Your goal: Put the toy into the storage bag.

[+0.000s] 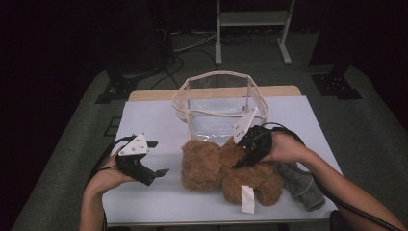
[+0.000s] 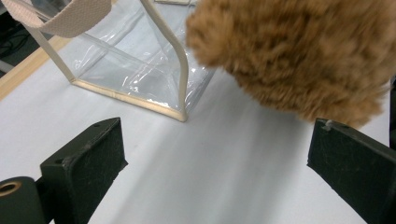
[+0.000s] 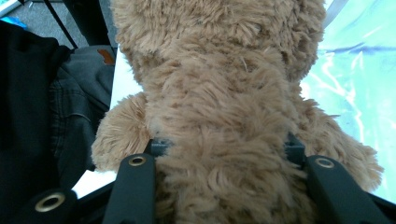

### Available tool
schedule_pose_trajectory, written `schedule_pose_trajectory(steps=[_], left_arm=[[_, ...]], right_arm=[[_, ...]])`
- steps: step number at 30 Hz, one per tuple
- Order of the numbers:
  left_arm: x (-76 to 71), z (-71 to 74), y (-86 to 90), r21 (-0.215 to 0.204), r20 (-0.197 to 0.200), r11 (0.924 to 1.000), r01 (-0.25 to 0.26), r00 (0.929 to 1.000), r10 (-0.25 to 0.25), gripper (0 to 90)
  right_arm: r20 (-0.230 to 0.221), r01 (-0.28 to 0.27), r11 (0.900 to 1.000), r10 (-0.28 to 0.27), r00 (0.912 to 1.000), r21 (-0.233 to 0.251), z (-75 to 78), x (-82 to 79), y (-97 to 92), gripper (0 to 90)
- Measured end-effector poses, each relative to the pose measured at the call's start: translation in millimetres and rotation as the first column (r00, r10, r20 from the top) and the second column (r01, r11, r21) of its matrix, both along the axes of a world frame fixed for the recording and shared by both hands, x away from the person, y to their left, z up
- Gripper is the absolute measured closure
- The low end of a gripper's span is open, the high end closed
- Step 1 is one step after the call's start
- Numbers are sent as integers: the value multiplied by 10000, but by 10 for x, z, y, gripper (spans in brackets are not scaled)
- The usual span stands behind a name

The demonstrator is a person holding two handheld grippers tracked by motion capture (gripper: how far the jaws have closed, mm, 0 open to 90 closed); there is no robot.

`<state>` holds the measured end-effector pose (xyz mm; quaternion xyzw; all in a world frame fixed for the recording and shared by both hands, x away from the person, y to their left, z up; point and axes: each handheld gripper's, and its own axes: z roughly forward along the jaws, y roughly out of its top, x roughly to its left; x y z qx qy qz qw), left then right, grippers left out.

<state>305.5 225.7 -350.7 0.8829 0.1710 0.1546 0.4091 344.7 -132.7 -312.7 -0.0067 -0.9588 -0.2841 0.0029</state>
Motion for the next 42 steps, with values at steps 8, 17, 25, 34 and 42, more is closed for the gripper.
schedule_pose_trajectory(steps=[8,17,25,34,42], left_arm=[[-2,7,36,-61,-10,10000,-39,10000,39,32],[-2,14,90,-198,-2,9997,-110,9999,110,32],[2,6,107,-211,-62,9997,-153,9999,152,33],[5,10,155,-305,-29,9994,-177,9998,176,32],[12,3,169,-231,-59,9996,-151,9999,150,32]], right_arm=[[210,-122,9997,118,9997,202,250,-46,-18,555],[519,-334,9987,314,9982,380,661,-84,20,555],[845,-484,9974,437,9955,540,1128,-99,75,554],[1100,-437,9984,394,9931,366,1699,21,205,554],[1416,-315,9989,265,9896,334,2041,126,273,554]])
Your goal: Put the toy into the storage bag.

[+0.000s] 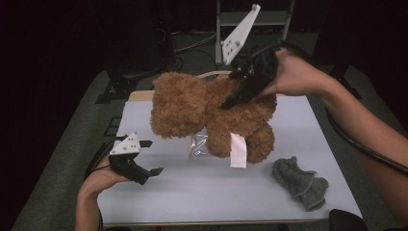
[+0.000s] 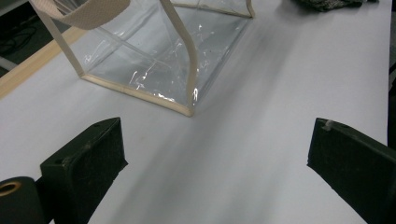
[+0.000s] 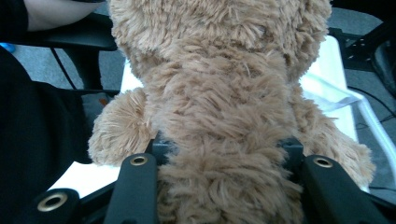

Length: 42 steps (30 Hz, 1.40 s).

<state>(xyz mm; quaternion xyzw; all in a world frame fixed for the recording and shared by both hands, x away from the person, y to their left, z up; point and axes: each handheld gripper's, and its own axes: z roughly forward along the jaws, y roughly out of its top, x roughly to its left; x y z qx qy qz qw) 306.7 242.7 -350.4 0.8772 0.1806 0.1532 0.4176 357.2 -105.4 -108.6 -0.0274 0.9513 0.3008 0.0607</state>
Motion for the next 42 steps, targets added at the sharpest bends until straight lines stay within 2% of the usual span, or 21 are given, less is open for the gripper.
schedule_pose_trajectory(steps=[6,8,9,11,12,14,16,18,20,21,22,27,29,34,38,42], left_arm=[[-1,-8,9,-127,-50,9999,-50,10000,49,32],[1,-7,16,-102,-32,9999,-59,10000,59,32],[4,-11,24,-135,-53,9999,-80,10000,79,32],[6,-16,24,-131,-72,9999,-72,9999,71,32],[9,-25,22,-140,-96,9999,-69,9999,68,32],[12,-29,25,-113,-120,9999,-65,9999,64,32],[16,-36,31,-117,-157,9999,-88,9998,86,32],[24,-42,36,-136,-182,9998,-173,9997,170,32],[23,-41,40,-96,-168,9999,-137,9998,135,33],[21,-43,45,-142,-145,9998,-158,9998,156,33],[20,-44,50,-181,-162,9997,-191,9997,188,32],[13,-51,49,36,-156,9997,-236,9996,237,32],[4,-45,46,-27,-205,9997,-263,9994,262,33],[0,-58,25,68,-237,9999,-147,9996,148,32],[6,-69,25,135,-285,9998,-118,9995,122,33],[12,-83,18,145,-328,9999,-80,9994,84,32]], right_arm=[[265,232,9997,-233,9994,6,249,148,56,554],[286,263,9997,-263,9992,26,283,185,65,554],[278,358,9994,-358,9990,23,339,266,87,553],[326,414,9991,-413,9986,-22,360,307,103,553],[386,534,9985,-528,9979,-133,395,408,142,553],[314,586,9982,-581,9978,-147,409,507,175,553],[274,595,9981,-591,9979,-133,413,546,187,553],[202,746,9969,-741,9970,-230,426,707,241,553],[197,769,9967,-764,9969,-254,429,743,252,553],[200,779,9966,-773,9968,-275,432,794,264,553],[185,913,9955,-908,9957,-264,436,912,278,553],[196,1271,9916,-1266,9918,-258,402,1178,268,553],[148,1464,9891,-1462,9891,-182,371,1307,247,553],[67,1748,9844,-1746,9846,-209,265,1501,224,553],[51,1745,9838,-1744,9847,-419,145,1547,253,553],[-112,1472,9879,-1479,9889,-496,74,1470,315,552]])
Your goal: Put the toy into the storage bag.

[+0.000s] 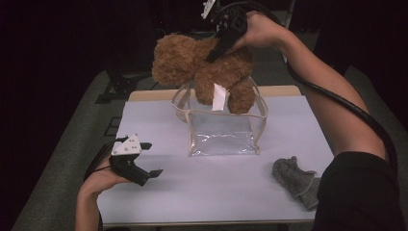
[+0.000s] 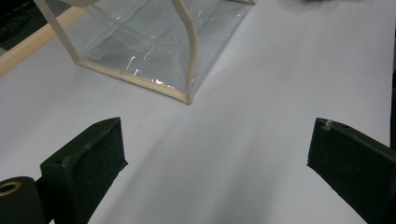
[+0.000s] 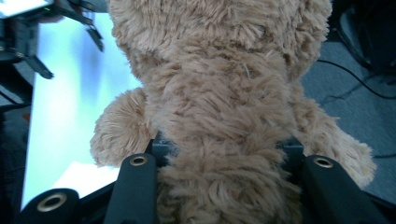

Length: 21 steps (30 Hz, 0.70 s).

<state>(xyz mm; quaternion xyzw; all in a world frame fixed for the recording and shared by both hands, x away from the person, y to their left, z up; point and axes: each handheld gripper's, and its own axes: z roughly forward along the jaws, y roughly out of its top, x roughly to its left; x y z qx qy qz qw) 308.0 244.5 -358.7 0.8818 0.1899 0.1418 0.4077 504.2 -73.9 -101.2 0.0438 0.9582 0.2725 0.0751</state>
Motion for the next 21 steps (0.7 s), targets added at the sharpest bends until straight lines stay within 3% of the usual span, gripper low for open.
schedule_pose_trajectory(steps=[9,21], left_arm=[[-24,15,3,18,48,10000,13,10000,-13,32],[-12,-7,7,108,-59,9999,3,10000,-2,32]], right_arm=[[-441,-502,9986,508,9977,151,-210,-166,105,551],[-705,482,9988,-471,9964,131,-407,109,-113,551]])
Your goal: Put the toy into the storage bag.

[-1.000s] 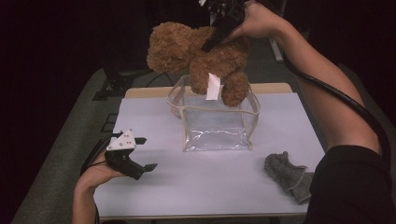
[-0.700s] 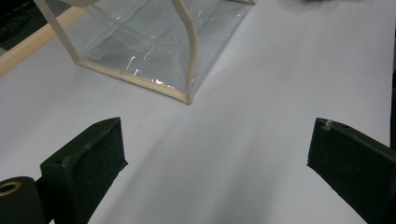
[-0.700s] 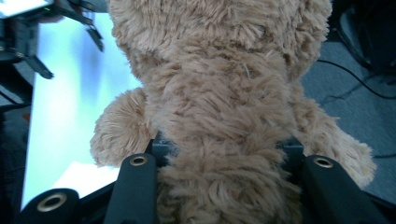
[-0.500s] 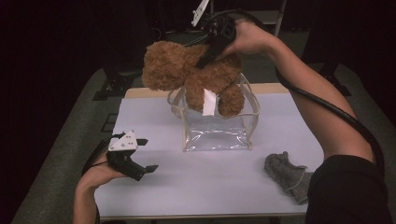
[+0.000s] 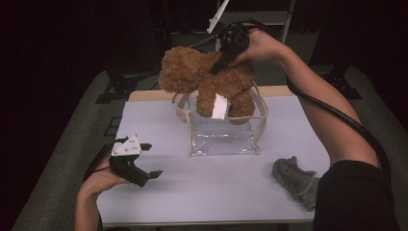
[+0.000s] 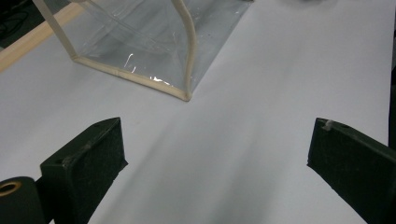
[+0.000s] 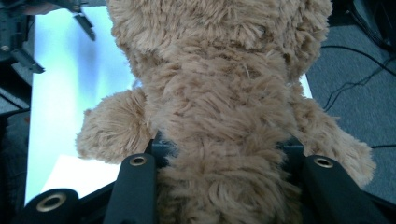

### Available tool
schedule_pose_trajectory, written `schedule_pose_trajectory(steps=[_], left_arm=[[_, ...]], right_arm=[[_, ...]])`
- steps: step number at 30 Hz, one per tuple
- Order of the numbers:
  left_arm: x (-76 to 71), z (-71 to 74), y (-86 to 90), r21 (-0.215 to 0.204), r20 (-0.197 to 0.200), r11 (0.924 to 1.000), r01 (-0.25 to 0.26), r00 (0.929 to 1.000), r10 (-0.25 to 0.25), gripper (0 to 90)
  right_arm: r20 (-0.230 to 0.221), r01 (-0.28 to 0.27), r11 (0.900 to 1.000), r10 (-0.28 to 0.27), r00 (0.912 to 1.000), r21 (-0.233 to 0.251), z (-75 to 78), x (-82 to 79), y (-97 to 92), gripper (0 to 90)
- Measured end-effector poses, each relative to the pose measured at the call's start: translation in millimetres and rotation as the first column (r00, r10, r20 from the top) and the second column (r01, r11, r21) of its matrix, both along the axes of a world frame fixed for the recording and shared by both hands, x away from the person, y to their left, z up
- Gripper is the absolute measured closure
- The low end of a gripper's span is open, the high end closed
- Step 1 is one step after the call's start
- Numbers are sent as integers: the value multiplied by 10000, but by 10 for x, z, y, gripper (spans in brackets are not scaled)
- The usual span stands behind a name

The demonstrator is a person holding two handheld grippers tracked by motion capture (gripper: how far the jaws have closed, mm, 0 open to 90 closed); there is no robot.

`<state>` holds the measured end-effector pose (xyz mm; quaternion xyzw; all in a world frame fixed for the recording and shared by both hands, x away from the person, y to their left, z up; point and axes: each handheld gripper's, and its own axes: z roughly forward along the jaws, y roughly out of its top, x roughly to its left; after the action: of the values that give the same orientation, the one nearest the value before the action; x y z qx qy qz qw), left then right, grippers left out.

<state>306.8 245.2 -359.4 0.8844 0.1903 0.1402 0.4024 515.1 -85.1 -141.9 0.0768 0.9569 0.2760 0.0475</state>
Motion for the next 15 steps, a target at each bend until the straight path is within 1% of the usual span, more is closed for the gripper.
schedule_pose_trajectory(steps=[3,6,7,8,9,11,12,15], left_arm=[[-3,2,3,10,20,10000,-5,10000,5,32],[-10,2,4,-50,9,10000,-34,10000,35,32],[-10,3,6,5,15,10000,-8,10000,8,32],[-10,3,6,5,15,10000,-8,10000,8,33],[-11,1,8,0,12,10000,-13,10000,13,32],[-11,0,9,4,13,10000,-19,10000,19,32],[-14,1,9,-1,10,10000,-8,10000,8,33],[-19,1,6,-6,-1,10000,-14,10000,14,32]], right_arm=[[-59,367,9993,-367,9993,10,-58,119,-96,550],[-18,583,9983,-583,9983,-59,-91,171,-138,551],[-17,629,9980,-629,9980,-31,-99,188,-154,551],[-17,629,9980,-629,9980,-31,-99,188,-154,551],[-38,753,9972,-753,9972,6,-114,208,-177,551],[-32,752,9972,-752,9972,4,-119,211,-179,551],[-45,759,9971,-760,9971,-95,-135,214,-177,551],[-89,840,9963,-842,9964,-170,-181,224,-174,551]])
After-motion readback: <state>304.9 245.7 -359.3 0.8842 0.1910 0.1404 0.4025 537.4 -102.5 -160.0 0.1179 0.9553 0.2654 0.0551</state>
